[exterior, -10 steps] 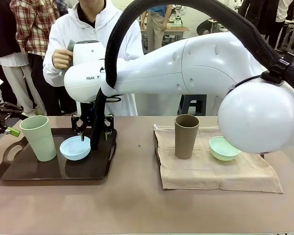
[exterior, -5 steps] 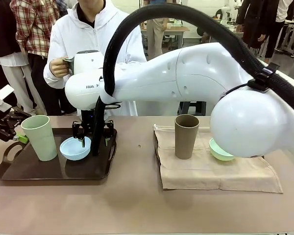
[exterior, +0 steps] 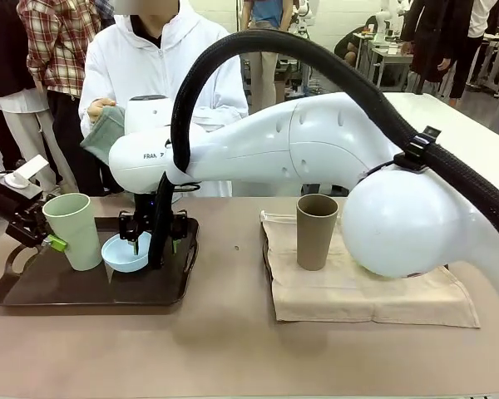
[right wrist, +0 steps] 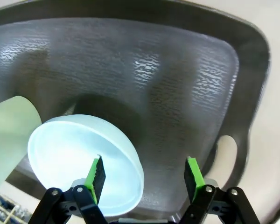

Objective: Set up a tray with a mat and arrange the tableware.
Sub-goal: Pick up the Picnic Bowl and Reusable plastic cup from the Handle tray in front of the human's position and hold them in the air.

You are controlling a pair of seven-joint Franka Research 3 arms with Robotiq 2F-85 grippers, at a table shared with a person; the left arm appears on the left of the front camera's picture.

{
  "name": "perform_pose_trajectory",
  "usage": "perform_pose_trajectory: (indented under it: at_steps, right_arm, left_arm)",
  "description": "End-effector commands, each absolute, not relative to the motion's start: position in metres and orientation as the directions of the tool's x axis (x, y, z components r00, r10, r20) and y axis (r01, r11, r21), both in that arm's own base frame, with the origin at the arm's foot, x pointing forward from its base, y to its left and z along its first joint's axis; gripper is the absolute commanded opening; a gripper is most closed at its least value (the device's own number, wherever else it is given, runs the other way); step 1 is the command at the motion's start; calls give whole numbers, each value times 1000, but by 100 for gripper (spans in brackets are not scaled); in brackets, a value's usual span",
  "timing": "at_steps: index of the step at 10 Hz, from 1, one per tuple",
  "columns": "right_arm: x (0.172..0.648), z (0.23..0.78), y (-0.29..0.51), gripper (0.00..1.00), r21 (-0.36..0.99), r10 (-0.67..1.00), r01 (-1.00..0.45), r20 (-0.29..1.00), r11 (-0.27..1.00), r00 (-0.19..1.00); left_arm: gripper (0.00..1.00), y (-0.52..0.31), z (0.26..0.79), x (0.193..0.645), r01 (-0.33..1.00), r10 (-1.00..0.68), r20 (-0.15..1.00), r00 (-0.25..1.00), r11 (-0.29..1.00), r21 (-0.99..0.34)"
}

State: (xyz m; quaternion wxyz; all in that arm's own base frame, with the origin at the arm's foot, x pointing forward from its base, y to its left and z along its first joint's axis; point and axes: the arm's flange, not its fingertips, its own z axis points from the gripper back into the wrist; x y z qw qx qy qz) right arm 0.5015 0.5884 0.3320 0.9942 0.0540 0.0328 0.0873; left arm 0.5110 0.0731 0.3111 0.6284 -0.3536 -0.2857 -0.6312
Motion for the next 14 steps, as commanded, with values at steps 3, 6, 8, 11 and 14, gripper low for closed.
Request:
perform_pose_trajectory:
  at_steps: [3,6,8,11,14]
  right_arm:
    - [514,329,609,88,129,210,-201,-56,971,976]
    - [511,335,609,0,120,221,-216,-30,969,975]
    - [511,338,610,0,113,215,-211,-24,971,976]
    - [510,338,609,0,94,207,-204,-23,974,978]
    - [508,338,609,0,72,193,-191,-36,979,980]
  left_arm:
    - [100,61,305,513,996,-558,829,-25,-85,-27]
    - [27,61,307,513,996,-541,840,-27,-89,-25]
    - [0,61,309,513,996,-540,842,-25,-89,-27]
    - [27,67,306,514,996,-539,842,-18,-87,-34]
    - [0,73,311,509,996,-549,835,-31,-87,-20]
